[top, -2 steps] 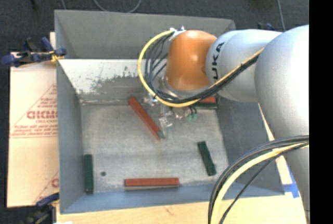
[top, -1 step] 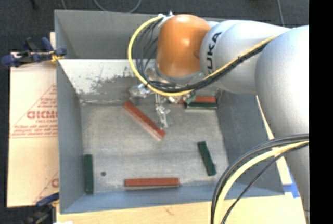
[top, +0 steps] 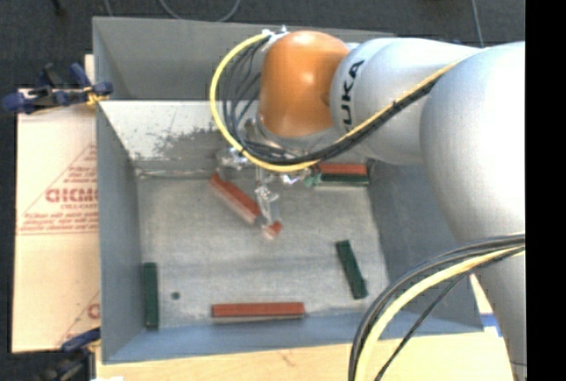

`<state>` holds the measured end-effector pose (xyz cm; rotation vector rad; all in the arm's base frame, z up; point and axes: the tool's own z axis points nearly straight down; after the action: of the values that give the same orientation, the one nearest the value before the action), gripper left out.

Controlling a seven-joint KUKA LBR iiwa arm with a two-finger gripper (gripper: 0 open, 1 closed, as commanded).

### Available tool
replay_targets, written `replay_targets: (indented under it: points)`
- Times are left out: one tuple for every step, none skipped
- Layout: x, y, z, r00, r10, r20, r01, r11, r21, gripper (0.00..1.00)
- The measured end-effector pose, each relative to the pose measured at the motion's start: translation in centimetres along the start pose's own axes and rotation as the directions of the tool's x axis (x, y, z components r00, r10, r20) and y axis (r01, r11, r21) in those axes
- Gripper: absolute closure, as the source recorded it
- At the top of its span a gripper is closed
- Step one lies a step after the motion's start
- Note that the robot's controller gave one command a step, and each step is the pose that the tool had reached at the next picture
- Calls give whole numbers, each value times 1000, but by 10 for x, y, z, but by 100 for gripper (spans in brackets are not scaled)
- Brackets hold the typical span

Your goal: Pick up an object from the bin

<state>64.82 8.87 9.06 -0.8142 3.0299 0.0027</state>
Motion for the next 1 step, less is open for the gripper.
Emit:
replay_targets:
  points:
    - [9, -20, 19, 1000, -7, 1, 7, 1000, 2, 0]
